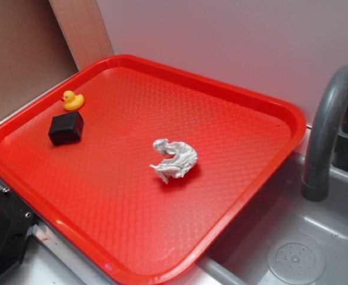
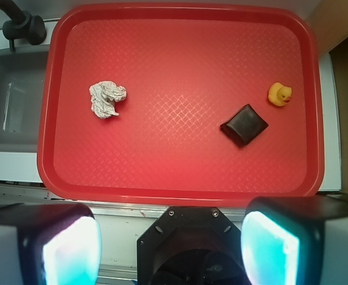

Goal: Grab the white paper.

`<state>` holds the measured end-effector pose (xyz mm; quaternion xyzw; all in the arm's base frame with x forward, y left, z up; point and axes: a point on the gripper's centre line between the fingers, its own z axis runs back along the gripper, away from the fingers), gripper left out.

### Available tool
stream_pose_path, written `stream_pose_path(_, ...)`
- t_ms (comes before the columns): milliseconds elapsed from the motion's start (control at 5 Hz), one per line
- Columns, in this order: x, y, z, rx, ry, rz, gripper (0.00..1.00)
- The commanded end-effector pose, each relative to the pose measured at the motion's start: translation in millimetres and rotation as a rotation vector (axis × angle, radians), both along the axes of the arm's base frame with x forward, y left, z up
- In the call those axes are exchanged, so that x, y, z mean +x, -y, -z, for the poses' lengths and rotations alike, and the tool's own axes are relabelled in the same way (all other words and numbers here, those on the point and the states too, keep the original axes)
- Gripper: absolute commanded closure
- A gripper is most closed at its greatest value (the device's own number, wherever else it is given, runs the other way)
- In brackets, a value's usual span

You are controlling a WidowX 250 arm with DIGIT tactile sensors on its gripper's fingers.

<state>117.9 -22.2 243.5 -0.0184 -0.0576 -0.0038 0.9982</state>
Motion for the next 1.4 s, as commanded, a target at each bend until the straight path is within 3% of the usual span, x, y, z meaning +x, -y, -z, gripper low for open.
stream_pose_path(0, 0, 0, 0, 0.0, 0.0, 0.0, 0.0)
stream_pose_path(400, 39, 23, 12, -0.046, 0.073, -0.066, 0.0)
stream_pose_path(600, 60, 42, 26, -0.058, 0.099, 0.017, 0.0)
stream_pose_path(800, 83, 70, 56, -0.044, 0.124, 0.243, 0.0)
stream_pose_path(1000, 99, 87, 82, -0.004, 0.128, 0.285, 0.0)
stream_pose_path(1200, 124, 100, 110, -0.05, 0.139, 0.341, 0.0)
